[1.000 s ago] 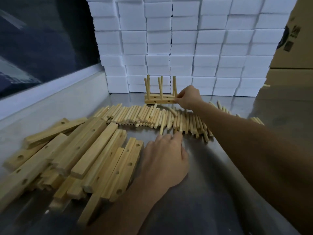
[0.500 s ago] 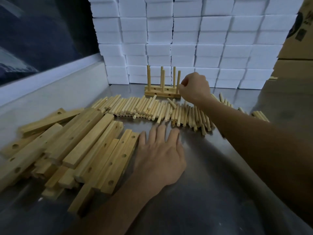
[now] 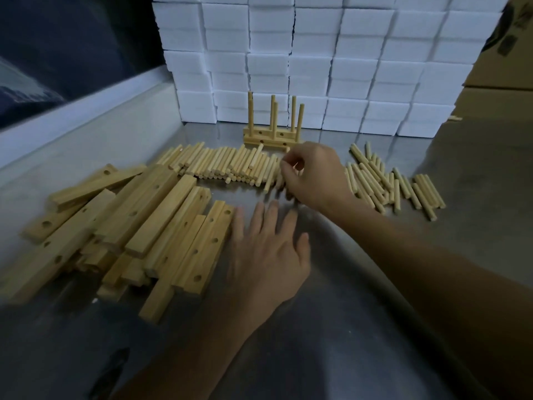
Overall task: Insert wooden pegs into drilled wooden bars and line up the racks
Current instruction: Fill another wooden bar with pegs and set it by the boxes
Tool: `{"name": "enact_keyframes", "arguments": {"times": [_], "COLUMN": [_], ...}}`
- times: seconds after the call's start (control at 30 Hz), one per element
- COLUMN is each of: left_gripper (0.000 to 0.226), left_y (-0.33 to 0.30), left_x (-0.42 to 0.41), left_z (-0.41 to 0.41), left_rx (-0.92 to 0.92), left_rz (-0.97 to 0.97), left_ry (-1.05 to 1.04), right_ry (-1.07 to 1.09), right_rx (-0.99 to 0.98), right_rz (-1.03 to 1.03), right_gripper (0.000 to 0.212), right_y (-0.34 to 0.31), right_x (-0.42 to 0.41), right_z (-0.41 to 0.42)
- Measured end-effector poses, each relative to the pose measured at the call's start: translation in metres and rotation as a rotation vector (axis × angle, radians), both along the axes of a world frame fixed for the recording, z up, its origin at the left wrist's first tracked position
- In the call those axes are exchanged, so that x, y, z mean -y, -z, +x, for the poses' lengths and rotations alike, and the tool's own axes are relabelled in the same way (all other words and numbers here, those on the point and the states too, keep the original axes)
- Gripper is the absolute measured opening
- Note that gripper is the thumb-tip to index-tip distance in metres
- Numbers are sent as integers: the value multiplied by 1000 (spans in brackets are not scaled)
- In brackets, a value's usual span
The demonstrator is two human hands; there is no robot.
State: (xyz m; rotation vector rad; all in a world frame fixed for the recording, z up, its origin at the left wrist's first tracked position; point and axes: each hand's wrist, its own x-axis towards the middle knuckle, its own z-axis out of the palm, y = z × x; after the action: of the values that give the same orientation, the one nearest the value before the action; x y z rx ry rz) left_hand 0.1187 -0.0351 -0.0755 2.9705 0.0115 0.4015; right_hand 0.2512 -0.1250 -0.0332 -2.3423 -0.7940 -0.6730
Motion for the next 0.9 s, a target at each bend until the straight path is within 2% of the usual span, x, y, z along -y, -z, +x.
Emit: {"name": "enact_keyframes", "arguments": {"times": [0.23,0.43,0.53,0.67,0.9], "left_gripper": [61,49,48,49,36], "left_y": [-9,-14,-18,-22,-30], "left_x": [2,3,1,0,-19], "left_z": [-4,-11,-10,-9,-2], "left_rx": [-54,110,155,147,148], "left_rz": [38,85,93,91,59], "left_ry": [-59,-14,-84,-157,-99], "right_ry": [3,76,98,107,107], "right_rx": [96,110,108,81,27], "right_rz": [81,176,246,246,268], "right_gripper": [12,11,10,10,10], "right_y": [-3,13,16,18,18], "right_x": [12,23,28,30,30], "right_z": [-34,-52,-57,-60,-60]}}
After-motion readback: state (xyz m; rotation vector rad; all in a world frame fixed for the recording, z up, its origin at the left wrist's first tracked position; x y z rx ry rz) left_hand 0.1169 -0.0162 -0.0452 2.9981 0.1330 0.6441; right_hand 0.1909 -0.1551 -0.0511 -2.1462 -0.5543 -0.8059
